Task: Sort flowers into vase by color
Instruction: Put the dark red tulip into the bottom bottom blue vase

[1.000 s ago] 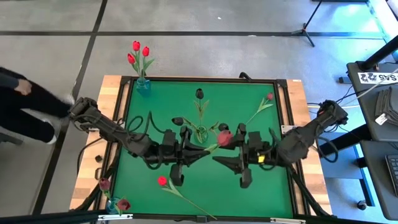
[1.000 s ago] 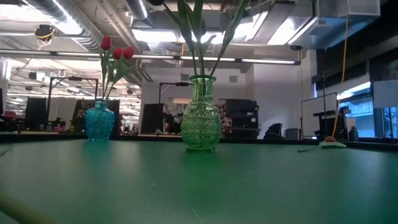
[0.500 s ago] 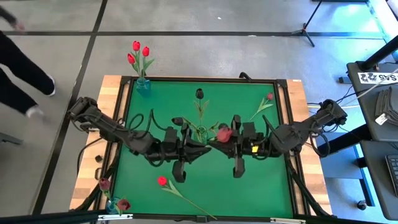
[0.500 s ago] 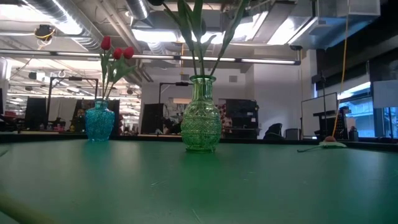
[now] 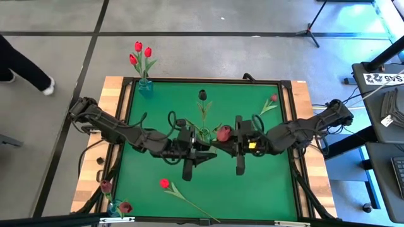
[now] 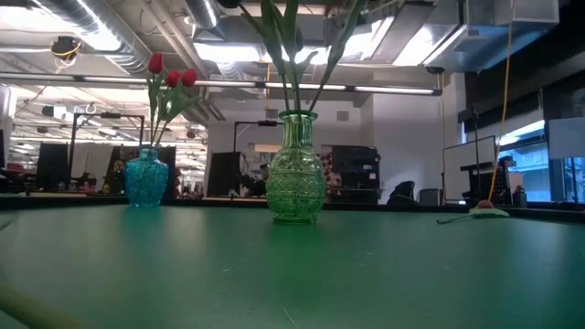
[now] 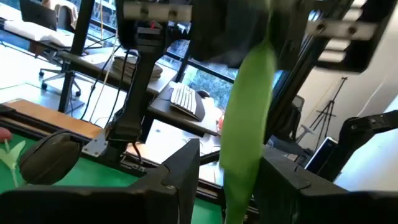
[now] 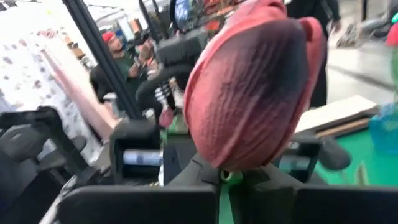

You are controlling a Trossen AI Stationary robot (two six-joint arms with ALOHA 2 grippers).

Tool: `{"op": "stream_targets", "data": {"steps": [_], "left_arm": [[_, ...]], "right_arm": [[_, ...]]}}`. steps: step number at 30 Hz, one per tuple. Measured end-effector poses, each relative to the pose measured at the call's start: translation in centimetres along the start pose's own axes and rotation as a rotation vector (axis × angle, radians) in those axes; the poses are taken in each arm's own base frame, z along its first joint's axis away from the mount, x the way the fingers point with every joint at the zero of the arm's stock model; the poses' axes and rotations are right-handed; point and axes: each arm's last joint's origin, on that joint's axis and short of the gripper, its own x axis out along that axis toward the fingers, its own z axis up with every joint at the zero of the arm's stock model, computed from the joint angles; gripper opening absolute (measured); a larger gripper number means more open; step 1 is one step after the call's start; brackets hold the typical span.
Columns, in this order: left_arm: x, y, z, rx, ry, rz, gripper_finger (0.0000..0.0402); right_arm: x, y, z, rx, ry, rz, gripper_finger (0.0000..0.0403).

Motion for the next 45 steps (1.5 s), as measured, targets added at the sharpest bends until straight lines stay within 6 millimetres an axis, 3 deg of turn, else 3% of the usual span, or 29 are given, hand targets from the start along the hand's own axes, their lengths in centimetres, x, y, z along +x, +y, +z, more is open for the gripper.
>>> {"op": "stream_targets", "data": {"steps": [11,25,29,36,40,45], "left_arm": [[0.0,0.6,-1.0,-0.021,0.104,0.045,0.0119],[0.0,0.9,-1.3,-0.012,0.143,0.06,0.0119],[0.0,1.0,-1.3,-0.012,0.144,0.061,0.0093],[0.0,0.9,-1.3,-0.011,0.141,0.059,0.001],[0.0,0.9,-1.2,-0.005,0.136,0.061,0.0006],[0.0,0.9,-1.1,-0.001,0.127,0.061,0.0003]], "right_arm": [[0.2,-0.6,-1.3,0.019,0.144,-0.005,0.0005],[0.8,-0.7,-2.3,0.021,0.194,-0.022,0.0011],[0.8,-0.7,-2.3,0.022,0.189,-0.032,0.0017],[0.8,-0.8,-2.3,0.02,0.186,-0.046,0.0013],[0.8,-0.8,-2.3,0.022,0.184,-0.044,0.0037],[0.8,-0.7,-2.2,0.026,0.181,-0.033,0.0103]]}}
